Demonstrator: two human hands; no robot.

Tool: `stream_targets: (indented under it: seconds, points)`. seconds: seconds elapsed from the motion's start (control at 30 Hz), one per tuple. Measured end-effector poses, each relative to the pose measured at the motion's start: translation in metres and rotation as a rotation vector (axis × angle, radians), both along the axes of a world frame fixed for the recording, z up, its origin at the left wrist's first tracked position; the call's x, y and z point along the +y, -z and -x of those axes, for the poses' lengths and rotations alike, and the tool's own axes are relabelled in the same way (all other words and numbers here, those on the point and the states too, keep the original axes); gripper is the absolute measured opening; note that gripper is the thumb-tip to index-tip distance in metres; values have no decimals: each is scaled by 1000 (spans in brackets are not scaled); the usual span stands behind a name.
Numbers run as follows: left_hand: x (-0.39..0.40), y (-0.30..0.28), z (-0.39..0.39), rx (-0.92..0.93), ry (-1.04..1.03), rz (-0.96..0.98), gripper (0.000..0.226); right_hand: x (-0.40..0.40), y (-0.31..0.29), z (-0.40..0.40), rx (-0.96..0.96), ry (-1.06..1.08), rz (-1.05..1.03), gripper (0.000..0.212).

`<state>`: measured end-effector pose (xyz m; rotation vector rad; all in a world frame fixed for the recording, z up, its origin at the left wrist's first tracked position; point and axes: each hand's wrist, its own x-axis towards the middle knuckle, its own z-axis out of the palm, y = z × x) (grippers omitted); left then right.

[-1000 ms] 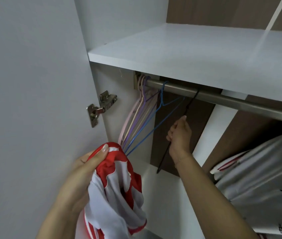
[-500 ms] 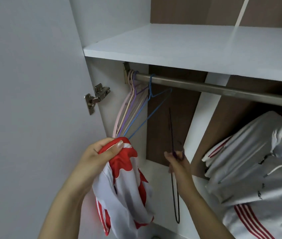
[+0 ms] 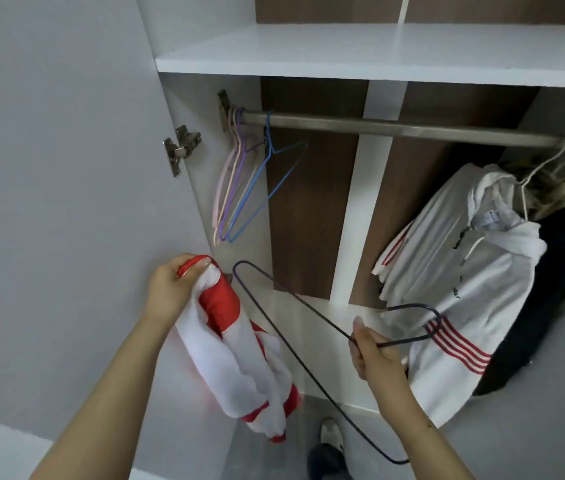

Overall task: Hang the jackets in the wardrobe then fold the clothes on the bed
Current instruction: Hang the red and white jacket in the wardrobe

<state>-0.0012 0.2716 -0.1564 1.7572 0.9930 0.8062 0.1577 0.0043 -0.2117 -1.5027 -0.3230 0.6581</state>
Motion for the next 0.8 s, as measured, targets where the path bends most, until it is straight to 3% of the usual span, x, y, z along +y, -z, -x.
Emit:
stream_targets:
  seconds: [0.1,0.27,0.4,0.5,0.63,0.73,0.8]
  points:
    - [-8,-5,9,-60,9,142,8,-24,5,19,-47,-116,48,50]
    - [-59,-31,7,-102,227,287,9,-28,11,38,-237,-261,147,51]
    - [-118,-51,3,-73,512,317,24,-13,8,49,-457,-258,223,49]
    - [-148,-56,4,68,570,135,30,-13,-12,47,-415,-235,161,48]
    - [-173,-48,3,468,483,-389,38,-33,-47,29,-364,-257,14,49]
    - [-189,-48,-4,594,340,-780,31,-43,-65,23,-386,-298,-26,50]
    - [-191,-49,-10,648,236,-1038,42,-49,-78,19,-385,-324,-19,51]
